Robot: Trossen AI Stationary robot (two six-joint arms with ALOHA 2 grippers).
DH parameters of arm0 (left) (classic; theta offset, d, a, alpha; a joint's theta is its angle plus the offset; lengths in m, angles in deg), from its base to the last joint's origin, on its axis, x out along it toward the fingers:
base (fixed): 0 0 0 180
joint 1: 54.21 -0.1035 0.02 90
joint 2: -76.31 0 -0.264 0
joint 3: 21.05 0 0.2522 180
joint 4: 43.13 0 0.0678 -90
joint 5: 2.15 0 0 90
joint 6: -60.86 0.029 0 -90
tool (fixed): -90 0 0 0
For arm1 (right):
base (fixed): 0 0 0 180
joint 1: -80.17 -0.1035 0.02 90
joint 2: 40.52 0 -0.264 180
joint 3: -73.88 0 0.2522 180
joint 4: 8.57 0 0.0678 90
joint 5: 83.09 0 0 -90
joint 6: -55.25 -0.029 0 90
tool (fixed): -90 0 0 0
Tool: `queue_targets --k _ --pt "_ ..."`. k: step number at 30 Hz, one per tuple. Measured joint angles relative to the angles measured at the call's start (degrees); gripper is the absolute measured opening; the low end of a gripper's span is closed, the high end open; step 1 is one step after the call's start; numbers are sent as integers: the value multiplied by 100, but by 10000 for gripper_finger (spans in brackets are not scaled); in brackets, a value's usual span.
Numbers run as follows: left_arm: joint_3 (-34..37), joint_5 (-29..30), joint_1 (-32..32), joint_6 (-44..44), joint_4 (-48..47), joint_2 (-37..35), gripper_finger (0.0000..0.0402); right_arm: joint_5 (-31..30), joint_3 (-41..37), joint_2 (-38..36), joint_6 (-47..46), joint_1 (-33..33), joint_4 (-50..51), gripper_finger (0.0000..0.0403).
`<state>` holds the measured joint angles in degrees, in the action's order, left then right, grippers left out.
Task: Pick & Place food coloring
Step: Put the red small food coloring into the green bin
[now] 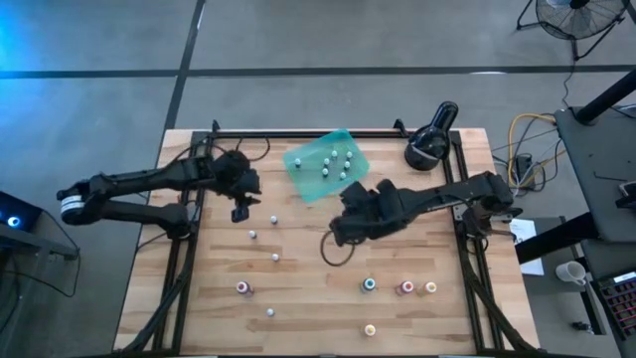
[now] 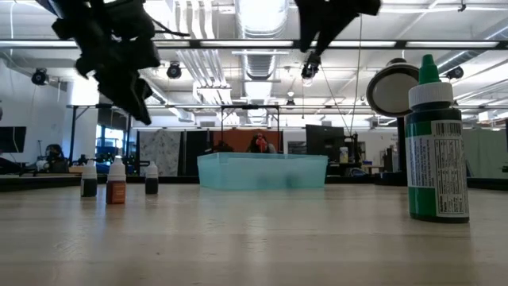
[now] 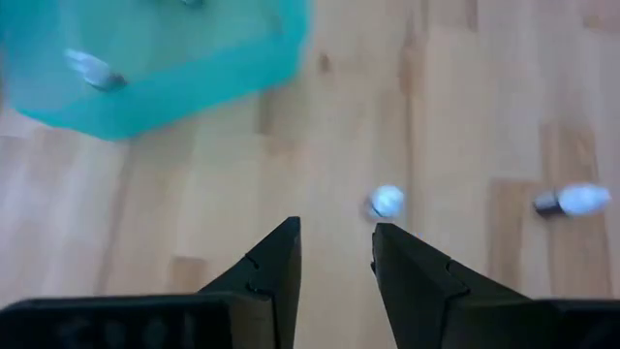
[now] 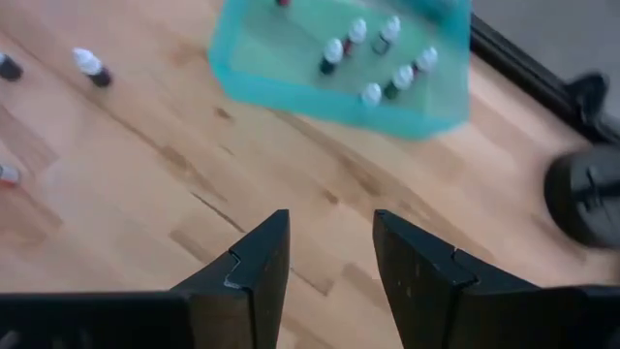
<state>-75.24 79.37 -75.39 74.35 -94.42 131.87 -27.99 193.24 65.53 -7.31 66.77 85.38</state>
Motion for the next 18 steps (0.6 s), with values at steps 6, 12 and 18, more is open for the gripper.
queue_targets --k 6,12,18 --pt "320 200 751 -120 269 -202 103 -118 -781 -430 -1170 -481 83 142" --pt "414 441 1173 -480 845 -54 103 -551 -1521 -1083 -2319 -1002 100 145" --pt "416 474 1507 -478 874 402 103 -694 -1995 -1578 -2687 -1232 106 148"
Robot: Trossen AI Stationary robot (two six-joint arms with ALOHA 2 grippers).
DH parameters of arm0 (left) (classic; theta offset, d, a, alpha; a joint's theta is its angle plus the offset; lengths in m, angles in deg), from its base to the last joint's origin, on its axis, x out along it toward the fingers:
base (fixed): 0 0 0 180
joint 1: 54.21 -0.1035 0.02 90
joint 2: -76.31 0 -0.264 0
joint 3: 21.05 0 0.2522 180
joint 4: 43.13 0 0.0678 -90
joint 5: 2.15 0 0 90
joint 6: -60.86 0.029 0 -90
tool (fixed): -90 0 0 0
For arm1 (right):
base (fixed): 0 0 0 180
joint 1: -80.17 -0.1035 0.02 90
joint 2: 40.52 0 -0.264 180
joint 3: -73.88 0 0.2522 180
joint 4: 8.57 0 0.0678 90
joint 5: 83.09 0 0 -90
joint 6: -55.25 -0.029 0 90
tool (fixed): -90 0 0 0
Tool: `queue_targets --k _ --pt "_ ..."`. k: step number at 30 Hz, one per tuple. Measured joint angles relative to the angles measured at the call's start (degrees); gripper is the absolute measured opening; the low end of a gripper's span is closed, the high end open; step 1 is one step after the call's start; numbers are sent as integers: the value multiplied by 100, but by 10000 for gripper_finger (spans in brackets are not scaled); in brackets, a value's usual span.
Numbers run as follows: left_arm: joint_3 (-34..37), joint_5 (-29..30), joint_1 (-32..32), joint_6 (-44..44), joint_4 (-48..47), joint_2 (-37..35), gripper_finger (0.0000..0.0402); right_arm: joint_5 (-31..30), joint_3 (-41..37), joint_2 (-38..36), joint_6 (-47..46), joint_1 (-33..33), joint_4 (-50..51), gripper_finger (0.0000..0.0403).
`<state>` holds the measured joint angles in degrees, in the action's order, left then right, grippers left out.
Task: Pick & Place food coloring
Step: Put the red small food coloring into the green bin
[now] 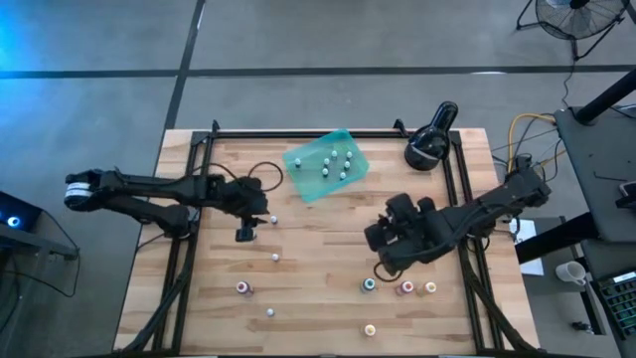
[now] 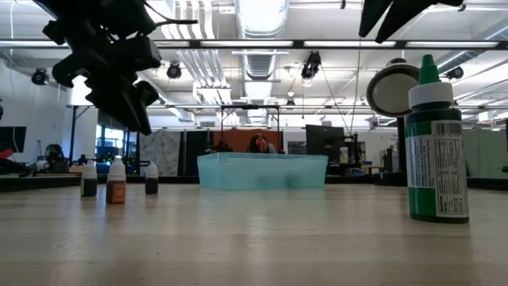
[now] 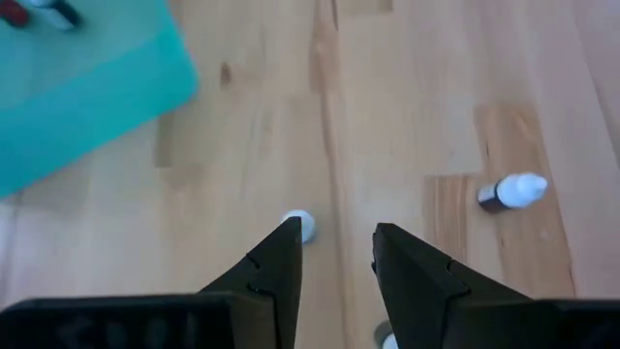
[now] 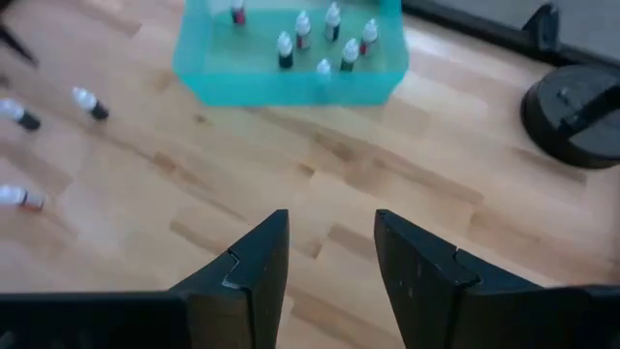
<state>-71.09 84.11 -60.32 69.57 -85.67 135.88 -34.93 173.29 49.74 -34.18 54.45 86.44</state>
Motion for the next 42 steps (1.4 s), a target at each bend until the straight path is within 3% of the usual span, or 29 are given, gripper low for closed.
queue_targets --k 6,10,21,33,42 --pt "0 215 185 22 200 549 103 -735 -108 -137 -185 158 26 149" --pt "0 530 184 -98 176 731 103 -782 -101 -182 -15 412 84 146" --pt "-11 592 185 -14 285 719 103 -803 -136 -696 122 745 142 151" --pt "-35 535 185 -880 401 926 103 -1090 -243 -1869 1399 997 386 147" --pt "-37 676 185 -754 224 924 103 -1391 -243 -2359 1919 1002 383 141"
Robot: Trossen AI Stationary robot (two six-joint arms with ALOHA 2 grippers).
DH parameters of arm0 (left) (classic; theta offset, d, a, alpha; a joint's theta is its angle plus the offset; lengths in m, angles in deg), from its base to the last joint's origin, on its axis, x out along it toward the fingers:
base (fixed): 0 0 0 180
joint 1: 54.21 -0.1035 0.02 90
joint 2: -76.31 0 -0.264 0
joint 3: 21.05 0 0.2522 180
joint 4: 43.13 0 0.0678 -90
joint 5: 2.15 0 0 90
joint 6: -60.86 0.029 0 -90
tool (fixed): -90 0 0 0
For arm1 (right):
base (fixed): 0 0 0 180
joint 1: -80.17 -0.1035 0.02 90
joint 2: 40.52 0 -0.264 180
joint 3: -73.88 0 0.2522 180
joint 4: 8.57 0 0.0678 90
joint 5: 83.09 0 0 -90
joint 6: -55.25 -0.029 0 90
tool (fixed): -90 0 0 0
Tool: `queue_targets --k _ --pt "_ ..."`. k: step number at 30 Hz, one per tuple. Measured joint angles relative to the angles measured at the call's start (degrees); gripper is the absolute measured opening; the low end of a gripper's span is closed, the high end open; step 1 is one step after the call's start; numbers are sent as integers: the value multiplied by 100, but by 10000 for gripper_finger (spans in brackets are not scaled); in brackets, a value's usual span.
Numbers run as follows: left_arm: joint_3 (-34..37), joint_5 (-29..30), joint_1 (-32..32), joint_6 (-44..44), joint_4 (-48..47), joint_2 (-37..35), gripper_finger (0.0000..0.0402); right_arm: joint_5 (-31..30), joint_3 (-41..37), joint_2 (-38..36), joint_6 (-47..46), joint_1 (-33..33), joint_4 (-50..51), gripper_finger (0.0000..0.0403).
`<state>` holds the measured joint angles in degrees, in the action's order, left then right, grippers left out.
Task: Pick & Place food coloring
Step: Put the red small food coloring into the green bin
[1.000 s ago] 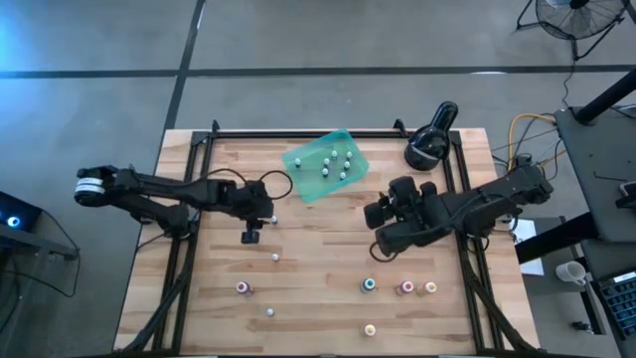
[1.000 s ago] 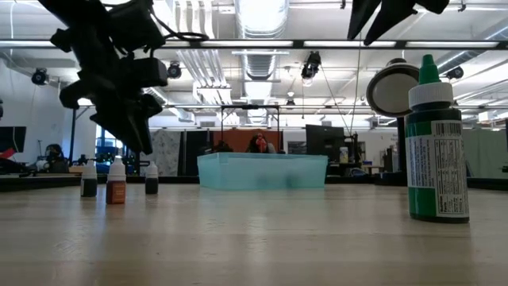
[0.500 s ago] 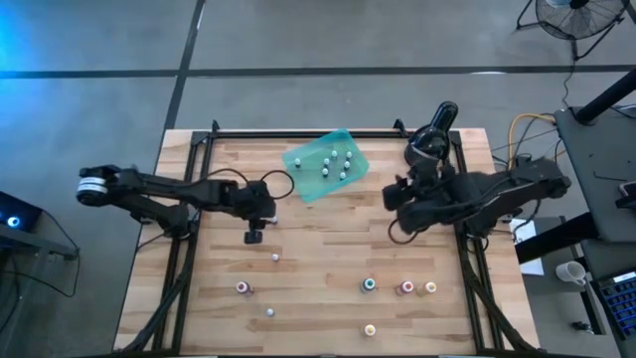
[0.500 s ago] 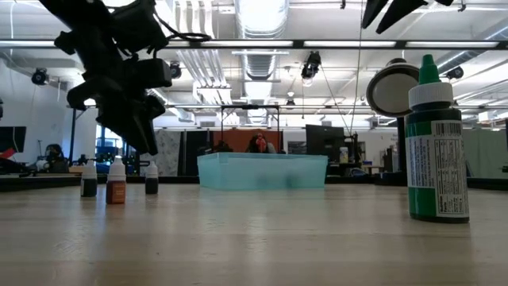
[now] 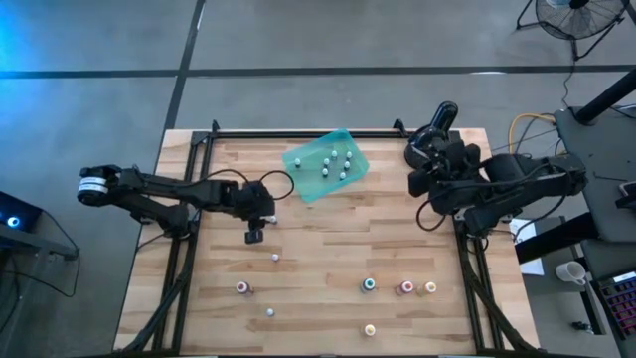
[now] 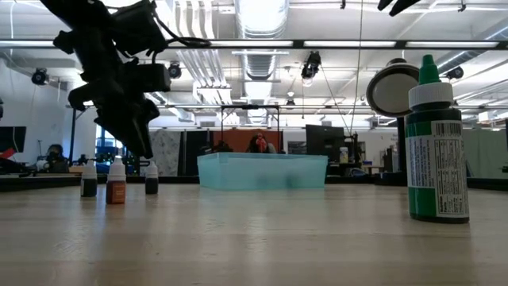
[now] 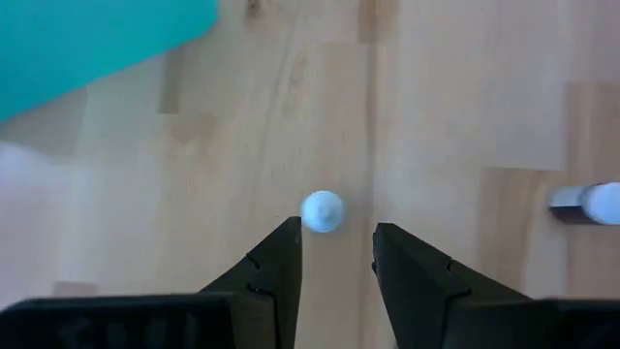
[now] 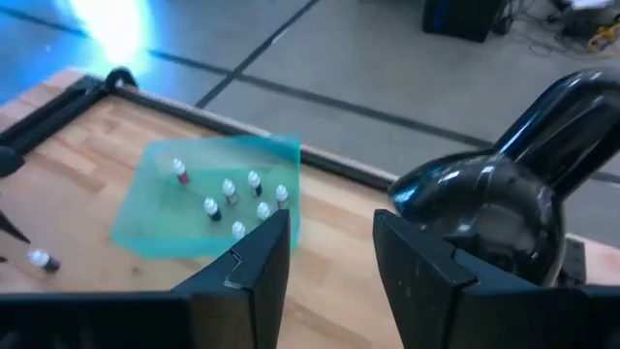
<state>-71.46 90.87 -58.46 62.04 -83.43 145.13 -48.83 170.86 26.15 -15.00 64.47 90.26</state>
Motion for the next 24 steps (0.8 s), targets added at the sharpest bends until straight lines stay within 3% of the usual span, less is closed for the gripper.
queue_targets --k 5,24 --pt "15 308 -28 57 0 0 103 -322 0 -32 18 30 -13 139" --pt "33 171 -17 150 262 433 103 -335 0 -30 127 279 -10 137"
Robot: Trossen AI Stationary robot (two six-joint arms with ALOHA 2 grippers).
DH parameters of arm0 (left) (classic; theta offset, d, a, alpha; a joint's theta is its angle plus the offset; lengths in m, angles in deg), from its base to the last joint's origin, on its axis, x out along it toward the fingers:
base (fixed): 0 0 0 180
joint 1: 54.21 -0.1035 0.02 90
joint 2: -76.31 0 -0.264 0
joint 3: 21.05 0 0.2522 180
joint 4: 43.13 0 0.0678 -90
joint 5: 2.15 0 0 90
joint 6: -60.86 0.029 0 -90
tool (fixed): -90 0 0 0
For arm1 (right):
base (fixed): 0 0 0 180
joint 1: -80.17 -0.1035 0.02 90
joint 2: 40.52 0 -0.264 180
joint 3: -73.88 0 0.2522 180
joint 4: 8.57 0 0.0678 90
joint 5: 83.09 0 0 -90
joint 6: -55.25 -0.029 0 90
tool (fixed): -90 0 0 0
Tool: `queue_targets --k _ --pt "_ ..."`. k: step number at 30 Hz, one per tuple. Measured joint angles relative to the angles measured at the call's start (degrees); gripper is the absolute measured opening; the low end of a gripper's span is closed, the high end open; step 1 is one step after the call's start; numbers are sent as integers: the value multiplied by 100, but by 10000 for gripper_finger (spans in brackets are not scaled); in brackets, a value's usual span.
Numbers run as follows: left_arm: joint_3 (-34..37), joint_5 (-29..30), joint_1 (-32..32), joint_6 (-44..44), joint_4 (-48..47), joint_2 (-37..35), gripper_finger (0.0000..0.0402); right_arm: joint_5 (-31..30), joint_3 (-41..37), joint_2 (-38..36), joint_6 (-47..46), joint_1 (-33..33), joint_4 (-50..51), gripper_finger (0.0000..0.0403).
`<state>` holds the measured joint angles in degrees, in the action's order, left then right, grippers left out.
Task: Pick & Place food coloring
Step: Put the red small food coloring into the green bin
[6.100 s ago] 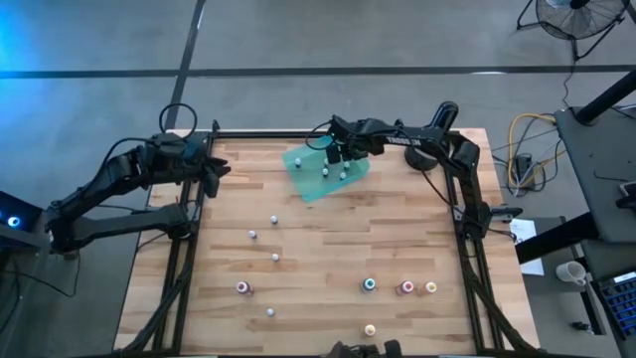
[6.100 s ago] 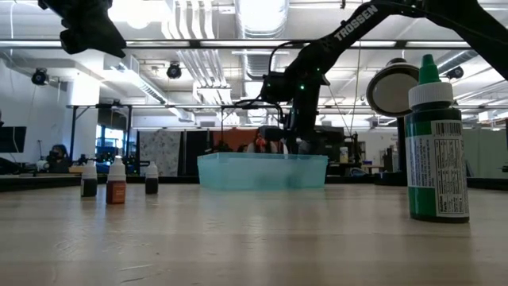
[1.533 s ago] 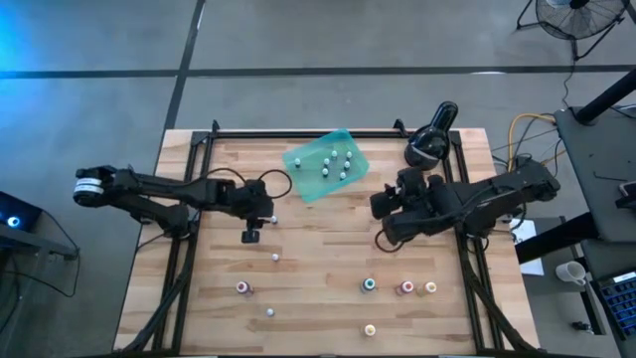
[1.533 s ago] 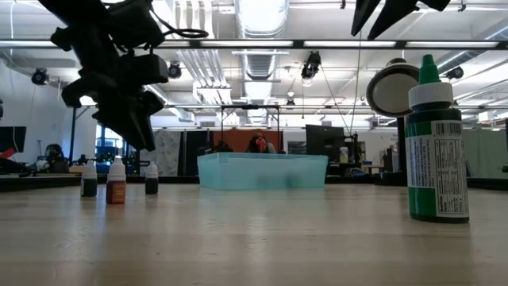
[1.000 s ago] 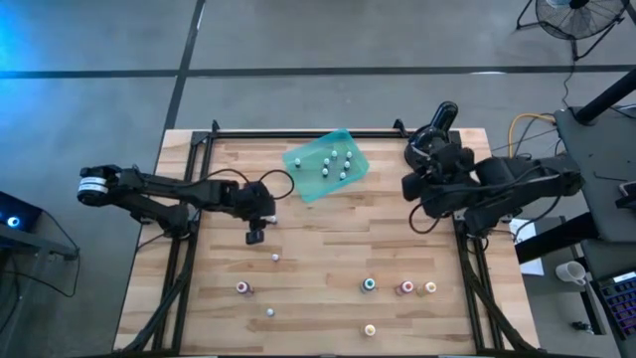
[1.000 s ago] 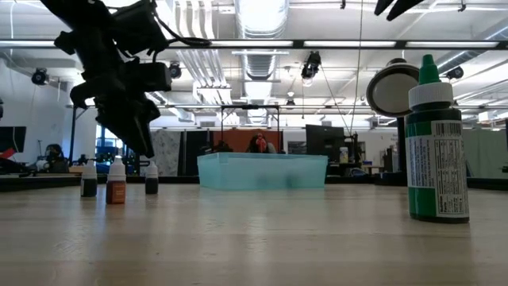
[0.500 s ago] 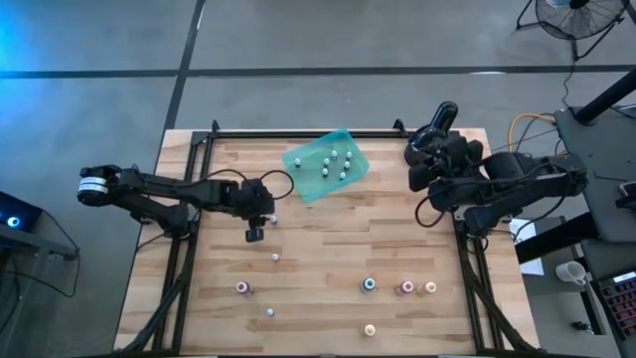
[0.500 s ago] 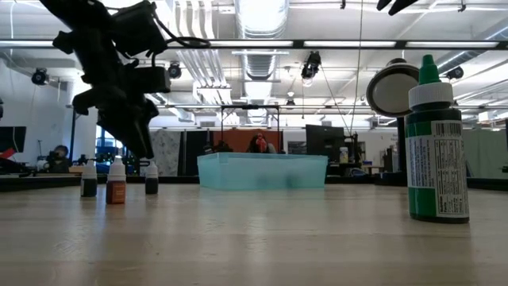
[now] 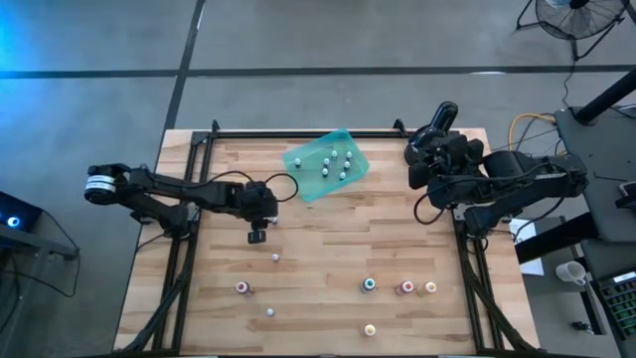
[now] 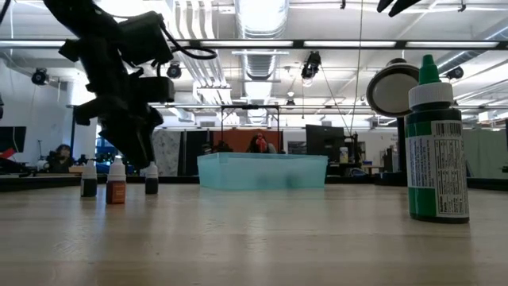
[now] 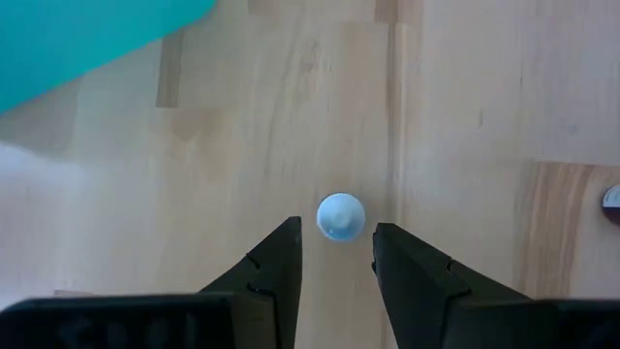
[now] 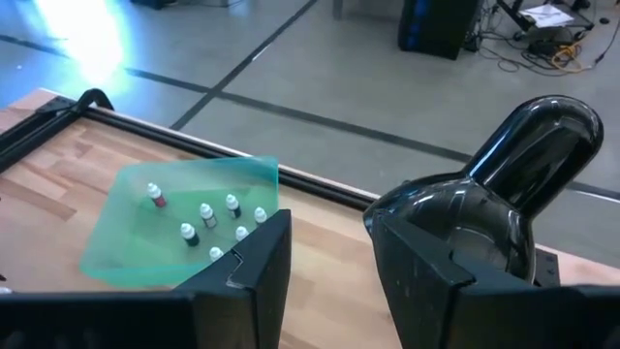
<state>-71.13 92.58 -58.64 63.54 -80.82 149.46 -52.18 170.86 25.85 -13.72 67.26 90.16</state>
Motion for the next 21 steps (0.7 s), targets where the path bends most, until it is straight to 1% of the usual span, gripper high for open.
queue_targets --k 10,21 --pt "-7 -65 2 -9 231 132 103 13 0 2 20 0 10 137" --pt "-8 -71 2 -14 235 166 103 13 0 2 22 0 11 135"
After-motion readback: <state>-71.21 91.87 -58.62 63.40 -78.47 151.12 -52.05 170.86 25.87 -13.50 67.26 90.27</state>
